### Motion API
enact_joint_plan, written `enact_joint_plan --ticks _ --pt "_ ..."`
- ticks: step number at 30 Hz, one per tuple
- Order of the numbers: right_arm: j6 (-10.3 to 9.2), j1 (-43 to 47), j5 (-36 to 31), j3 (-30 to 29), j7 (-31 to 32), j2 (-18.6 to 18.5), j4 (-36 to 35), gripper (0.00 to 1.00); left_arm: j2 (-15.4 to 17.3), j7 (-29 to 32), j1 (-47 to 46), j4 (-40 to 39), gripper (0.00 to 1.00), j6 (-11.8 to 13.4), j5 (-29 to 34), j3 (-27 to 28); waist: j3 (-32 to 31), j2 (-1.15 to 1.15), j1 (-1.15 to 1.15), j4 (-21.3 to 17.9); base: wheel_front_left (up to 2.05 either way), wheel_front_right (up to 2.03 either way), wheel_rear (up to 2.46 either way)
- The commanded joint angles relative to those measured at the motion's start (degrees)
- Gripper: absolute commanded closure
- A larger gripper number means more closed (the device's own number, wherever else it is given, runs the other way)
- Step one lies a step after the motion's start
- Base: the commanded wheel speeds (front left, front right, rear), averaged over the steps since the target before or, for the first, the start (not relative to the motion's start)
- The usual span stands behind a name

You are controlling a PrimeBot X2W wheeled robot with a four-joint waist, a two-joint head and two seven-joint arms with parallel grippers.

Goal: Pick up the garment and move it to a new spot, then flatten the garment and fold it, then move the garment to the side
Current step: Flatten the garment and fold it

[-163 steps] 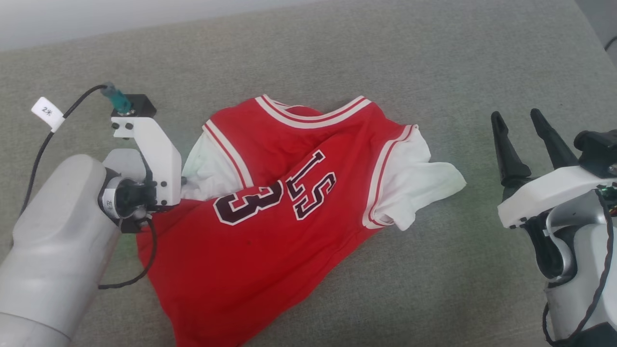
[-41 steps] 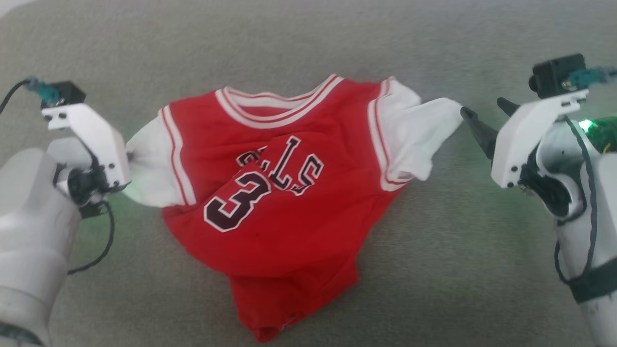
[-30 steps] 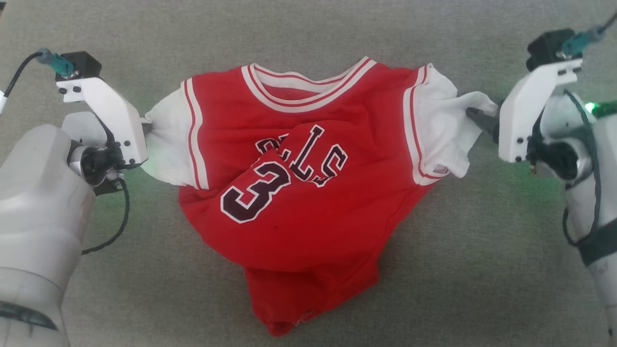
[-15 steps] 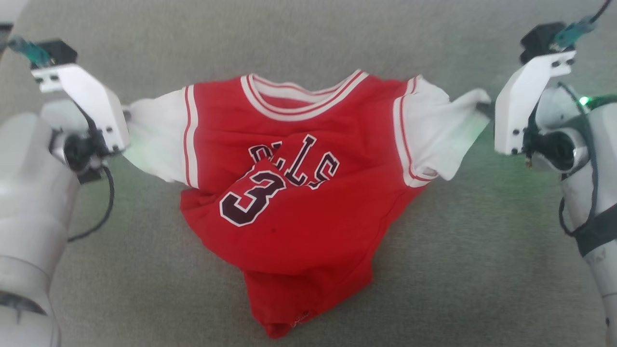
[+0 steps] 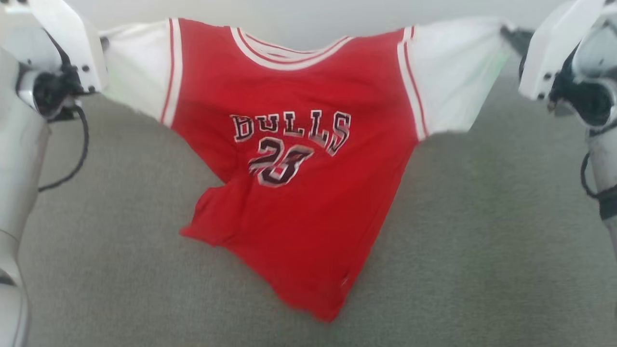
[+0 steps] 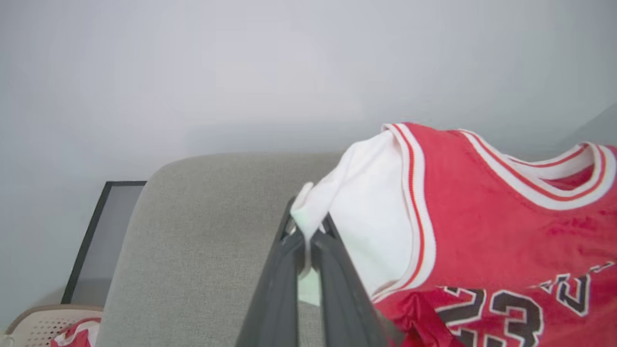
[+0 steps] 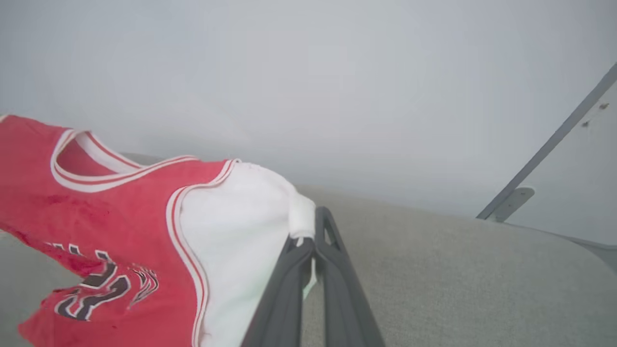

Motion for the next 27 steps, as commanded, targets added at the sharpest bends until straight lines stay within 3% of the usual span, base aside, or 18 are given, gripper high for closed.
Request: enact_joint_plan --ticks 1,16,27 --pt "0.01 -1.2 -0.6 -1.0 -1.6 0.7 0.3 1.00 0.5 -0.5 -1.1 -0.5 1.00 -0.3 0.7 -0.3 -4.4 0.00 0.00 -1.8 0.00 0.00 0.00" --pt "0.01 -6.6 -3.6 -3.2 -5.2 3.7 2.8 1.00 2.0 -1.1 -4.7 -3.3 1.00 0.5 1.1 -0.2 -8.0 0.00 0.00 -4.0 0.00 0.00 0.00" --pt "0.01 -13.4 -8.4 -1.0 -16.9 2.4 8.4 1.00 0.9 -8.9 -9.9 -3.9 1.00 1.4 1.9 0.7 -0.8 0.00 0.00 -4.6 0.00 0.00 0.00"
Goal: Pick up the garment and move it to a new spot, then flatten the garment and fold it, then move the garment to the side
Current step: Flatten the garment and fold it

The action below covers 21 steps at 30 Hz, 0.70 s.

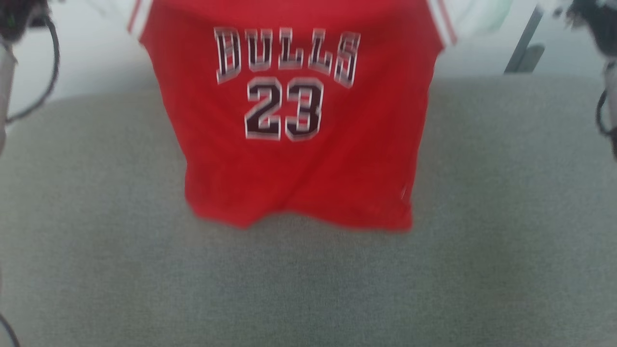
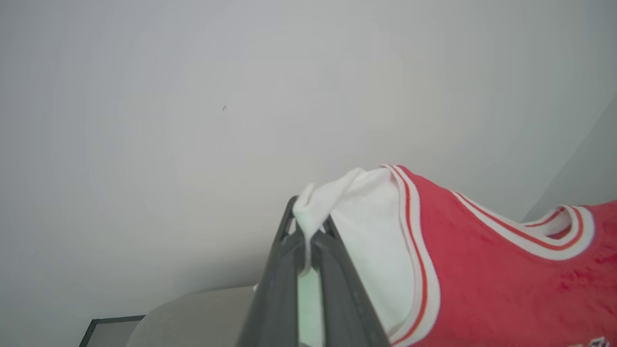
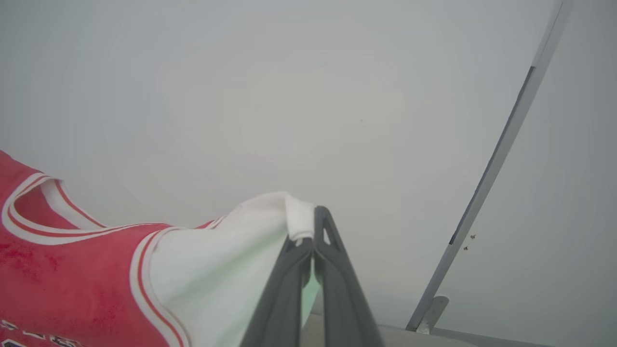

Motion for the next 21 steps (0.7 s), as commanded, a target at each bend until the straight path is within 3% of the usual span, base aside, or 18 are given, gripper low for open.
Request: enact_joint_plan --ticks 1,7,8,13,16,21 --pt "0.01 -1.8 -0.5 0.2 -1.7 0.0 0.9 1.00 -0.2 -1.3 -1.7 0.0 1.00 0.4 0.4 0.2 3.3 0.00 0.00 -0.2 0.00 0.00 0.00" --pt "0.01 -10.6 -4.8 1.4 -13.7 -0.7 5.4 1.00 -1.3 -9.4 -9.4 0.6 1.00 1.0 2.4 0.8 10.2 0.00 0.00 -0.2 0.00 0.00 0.00" --pt "0.01 -13.6 -6.7 1.7 -18.4 -1.0 6.9 1.00 -1.5 -12.5 -12.0 0.9 1.00 0.9 3.1 1.0 12.4 0.00 0.00 0.0 0.00 0.00 0.00" --pt "0.01 -20.4 -12.4 1.5 -29.4 -2.1 10.9 1.00 -2.3 -24.4 -18.4 0.2 1.00 0.1 4.9 1.7 17.4 0.00 0.00 0.9 0.00 0.00 0.00" --pt "0.01 -22.8 -15.1 2.1 -32.8 -1.9 13.6 1.00 -3.2 -30.3 -19.6 0.8 1.00 -1.0 5.3 2.0 19.5 0.00 0.00 1.6 0.00 0.00 0.00" --pt "0.01 -21.4 -14.6 4.0 -34.1 -0.7 19.2 1.00 -4.1 -32.4 -16.0 4.2 1.00 -2.5 4.7 1.4 20.4 0.00 0.00 2.6 0.00 0.00 0.00"
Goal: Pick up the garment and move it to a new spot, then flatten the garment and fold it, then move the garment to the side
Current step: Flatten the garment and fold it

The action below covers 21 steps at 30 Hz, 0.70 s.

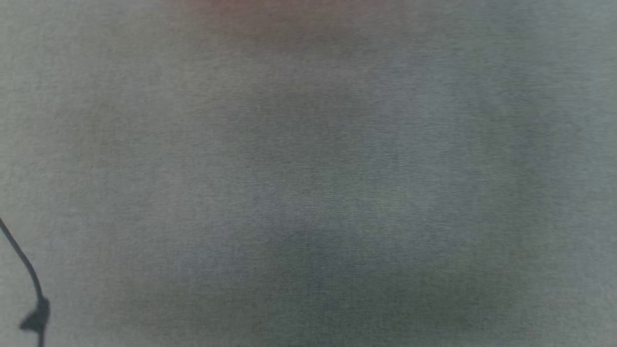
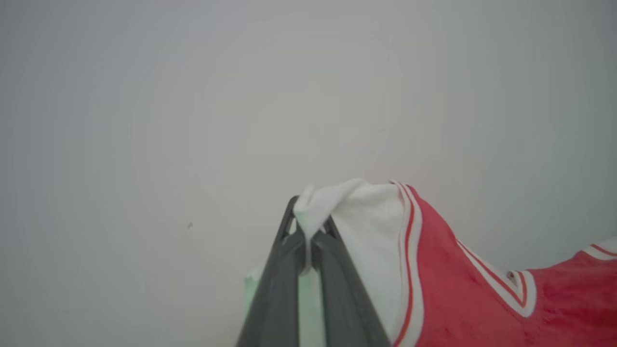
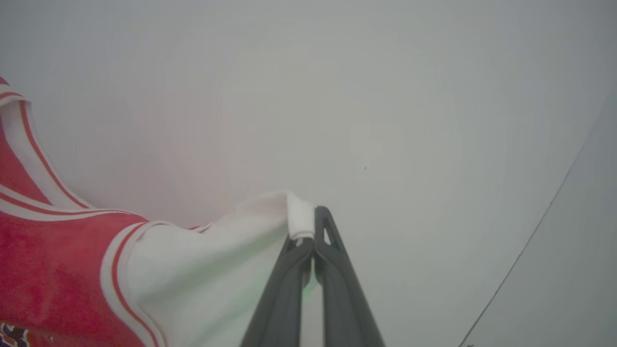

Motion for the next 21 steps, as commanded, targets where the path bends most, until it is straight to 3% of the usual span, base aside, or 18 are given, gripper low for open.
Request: enact_joint_plan --ticks 1,7,12,21 --pt "0.01 1.7 1.0 0.7 -0.1 0.5 1.4 1.00 -0.2 -0.3 1.9 1.0 1.00 -0.5 -0.4 -0.3 0.0 0.00 0.00 0.7 0.00 0.00 0.00" --pt "0.01 9.0 8.4 6.8 2.6 1.9 4.6 1.00 -1.4 3.4 10.2 3.4 1.00 -1.0 -3.0 -3.2 -2.6 0.00 0.00 1.8 0.00 0.00 0.00" --pt "0.01 15.4 14.9 12.4 6.2 1.5 2.0 1.00 -0.2 9.6 16.8 1.4 1.00 -1.0 -6.6 -5.7 -4.9 0.00 0.00 2.1 0.00 0.00 0.00" --pt "0.01 32.2 30.6 21.3 15.9 -6.5 -12.3 1.00 4.8 21.9 34.7 -7.6 1.00 -1.0 -14.1 -11.6 -10.4 0.00 0.00 3.2 0.00 0.00 0.00"
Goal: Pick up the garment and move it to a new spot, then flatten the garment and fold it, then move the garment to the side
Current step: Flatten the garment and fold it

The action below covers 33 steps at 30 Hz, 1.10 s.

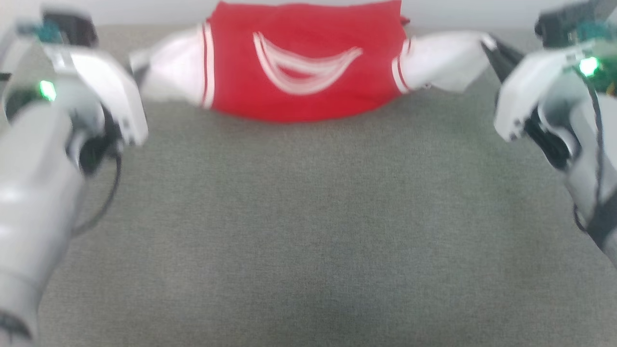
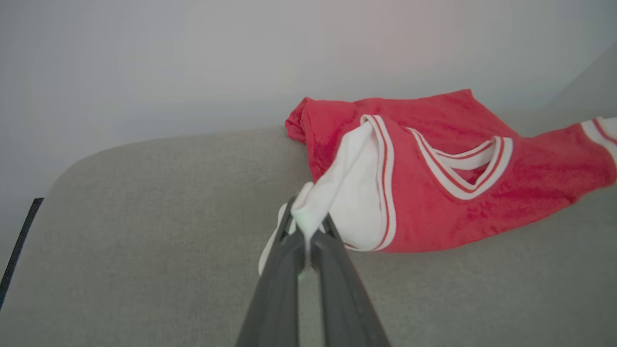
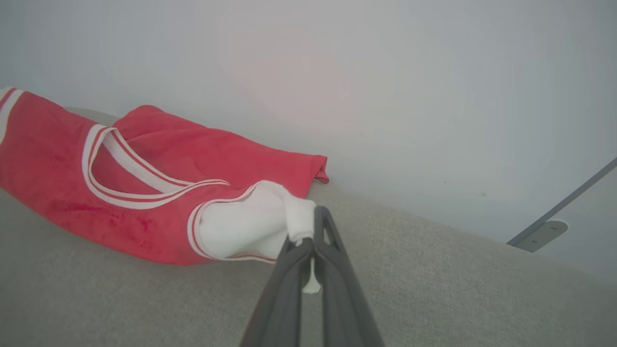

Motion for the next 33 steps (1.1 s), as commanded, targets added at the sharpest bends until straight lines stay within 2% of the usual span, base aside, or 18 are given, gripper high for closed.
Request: enact_joint_plan --ticks 1,10,13,20,33 --pt "0.01 2.5 1.4 0.7 1.1 -2.0 -2.3 1.00 1.1 1.2 2.9 -1.8 1.00 -0.1 -1.1 -0.6 -1.5 0.00 0.00 0.5 0.00 0.00 0.00" --pt "0.01 18.7 8.6 0.8 9.5 -9.8 -17.2 1.00 8.8 5.5 20.0 -13.4 1.00 -0.1 -5.1 -3.6 -4.6 0.00 0.00 0.5 0.00 0.00 0.00" --pt "0.01 23.6 9.4 0.0 12.4 -12.3 -22.6 1.00 12.0 6.5 25.1 -18.2 1.00 0.8 -4.8 -4.7 -5.0 0.00 0.00 0.5 0.00 0.00 0.00" --pt "0.01 36.1 10.8 -4.5 20.4 -16.3 -32.5 1.00 18.7 9.1 34.5 -29.4 1.00 6.9 -5.2 -6.1 -4.7 0.00 0.00 0.4 0.00 0.00 0.00" --pt "0.01 55.1 12.3 -14.5 38.3 -17.5 -48.5 1.00 25.7 15.4 44.6 -45.9 1.00 17.9 -10.2 -6.0 -3.8 0.00 0.00 -0.2 0.00 0.00 0.00"
